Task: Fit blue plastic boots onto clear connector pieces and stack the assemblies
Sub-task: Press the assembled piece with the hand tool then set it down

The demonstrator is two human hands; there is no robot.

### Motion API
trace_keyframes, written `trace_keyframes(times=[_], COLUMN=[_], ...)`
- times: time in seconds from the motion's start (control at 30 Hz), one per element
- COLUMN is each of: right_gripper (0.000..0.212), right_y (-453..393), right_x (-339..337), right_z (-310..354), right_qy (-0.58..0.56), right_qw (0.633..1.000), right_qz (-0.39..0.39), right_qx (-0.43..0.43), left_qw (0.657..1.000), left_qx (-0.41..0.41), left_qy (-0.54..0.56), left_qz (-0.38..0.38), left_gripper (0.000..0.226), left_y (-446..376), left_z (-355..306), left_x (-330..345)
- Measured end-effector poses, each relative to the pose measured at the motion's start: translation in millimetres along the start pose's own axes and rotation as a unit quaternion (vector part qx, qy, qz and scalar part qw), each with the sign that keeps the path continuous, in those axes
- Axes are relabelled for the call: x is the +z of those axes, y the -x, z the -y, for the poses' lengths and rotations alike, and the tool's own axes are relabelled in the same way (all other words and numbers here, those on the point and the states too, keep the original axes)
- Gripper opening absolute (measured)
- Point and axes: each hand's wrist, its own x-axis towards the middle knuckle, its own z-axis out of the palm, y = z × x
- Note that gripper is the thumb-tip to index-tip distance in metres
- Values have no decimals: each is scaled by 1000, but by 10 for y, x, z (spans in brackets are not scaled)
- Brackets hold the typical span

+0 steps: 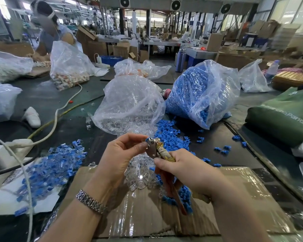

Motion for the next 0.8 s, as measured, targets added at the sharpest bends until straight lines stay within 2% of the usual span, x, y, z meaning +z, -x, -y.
trace_keyframes(times=[0.23,0.37,0.47,0.53,0.6,0.63,0.67,0.73,0.8], right_gripper=[49,36,29,23,22,23,27,31,32], right_y=[21,55,-11,-83,-164,-198,-225,-269,-301], right_x=[-132,-290,-379,-421,-446,-455,-461,-462,-452], right_z=[-54,-102,-219,-310,-400,-448,-488,-559,-601], right_qy=[16,13,141,220,255,264,270,278,277], right_qw=[1000,997,973,948,929,921,914,904,902], right_qz=[7,-79,-179,-210,-226,-232,-238,-243,-237], right_qx=[-2,7,43,92,145,167,186,216,231], left_qw=[1000,997,994,997,996,986,961,877,812], left_qx=[-12,-26,-44,-44,-40,-37,-32,-16,-15], left_qy=[12,69,98,54,-56,-138,-232,-395,-477], left_qz=[-14,-20,-31,-34,-56,-91,-146,-272,-336], left_gripper=[24,26,27,23,17,14,14,11,13], left_y=[-7,-5,5,17,7,-12,-35,-66,-77], left_z=[13,-10,-28,-53,-85,-89,-86,-92,-91], left_x=[2,-72,-101,-126,-190,-243,-314,-464,-588])
